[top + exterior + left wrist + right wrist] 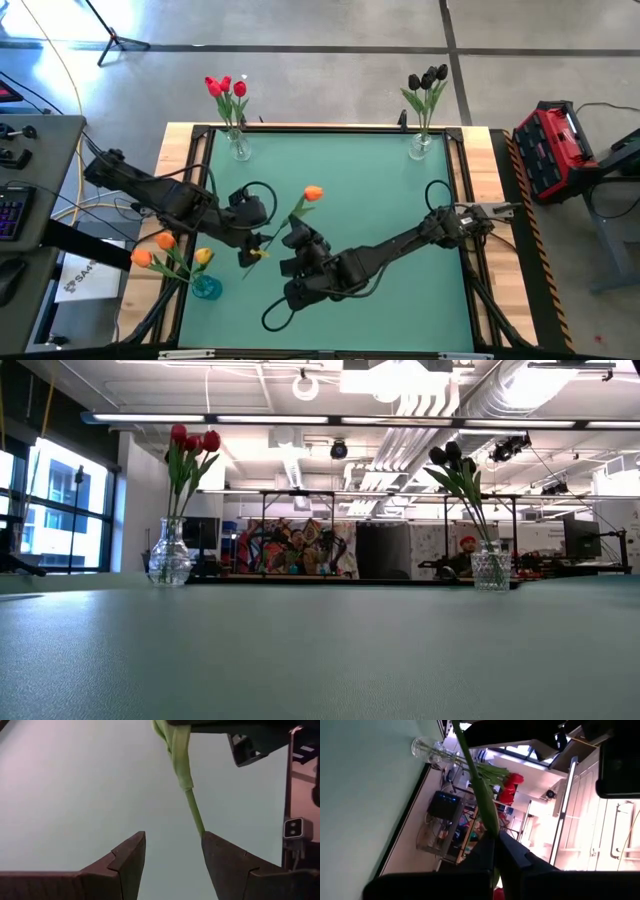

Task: Sort flowers into vase by color
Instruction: Put the orange tulip into the blue vase

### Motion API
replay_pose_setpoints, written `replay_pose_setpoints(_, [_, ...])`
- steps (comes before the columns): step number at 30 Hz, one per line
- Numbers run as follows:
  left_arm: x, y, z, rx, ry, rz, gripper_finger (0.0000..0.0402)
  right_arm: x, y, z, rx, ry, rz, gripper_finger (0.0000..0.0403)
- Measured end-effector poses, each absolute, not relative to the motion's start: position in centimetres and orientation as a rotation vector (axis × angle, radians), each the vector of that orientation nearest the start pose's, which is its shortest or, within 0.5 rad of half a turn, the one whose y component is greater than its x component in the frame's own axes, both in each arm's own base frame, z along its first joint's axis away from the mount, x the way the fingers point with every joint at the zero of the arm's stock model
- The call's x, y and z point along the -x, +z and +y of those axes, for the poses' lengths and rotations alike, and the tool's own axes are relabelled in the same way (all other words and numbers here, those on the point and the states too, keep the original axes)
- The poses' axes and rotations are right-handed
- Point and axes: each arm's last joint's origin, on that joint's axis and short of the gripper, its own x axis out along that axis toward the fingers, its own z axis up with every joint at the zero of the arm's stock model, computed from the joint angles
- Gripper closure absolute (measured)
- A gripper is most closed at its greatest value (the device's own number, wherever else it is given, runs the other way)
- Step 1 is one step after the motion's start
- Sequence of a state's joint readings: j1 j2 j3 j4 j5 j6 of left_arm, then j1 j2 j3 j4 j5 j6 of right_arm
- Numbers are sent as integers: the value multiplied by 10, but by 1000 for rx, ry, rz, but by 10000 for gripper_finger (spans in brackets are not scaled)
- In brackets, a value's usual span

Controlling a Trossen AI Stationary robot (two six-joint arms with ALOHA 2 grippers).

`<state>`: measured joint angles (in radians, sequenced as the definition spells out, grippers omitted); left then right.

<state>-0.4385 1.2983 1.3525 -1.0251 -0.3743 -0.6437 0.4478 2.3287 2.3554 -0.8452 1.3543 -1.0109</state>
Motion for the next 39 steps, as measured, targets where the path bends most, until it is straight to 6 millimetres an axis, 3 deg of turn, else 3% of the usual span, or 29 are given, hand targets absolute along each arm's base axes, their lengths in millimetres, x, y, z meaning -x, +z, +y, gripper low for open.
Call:
replay_pose_setpoints(14, [-231, 362, -98, 222, 120, 772, 218, -459, 308, 190, 1572, -543, 959, 403])
replay_pose_setpoints(23, [-233, 362, -93, 226, 140, 769, 225, -459, 307, 190, 1564, -512, 950, 403])
replay_pose_setpoints(39, [-232, 359, -85, 218, 164, 820, 391, -458, 307, 192, 1589, -513, 959, 403])
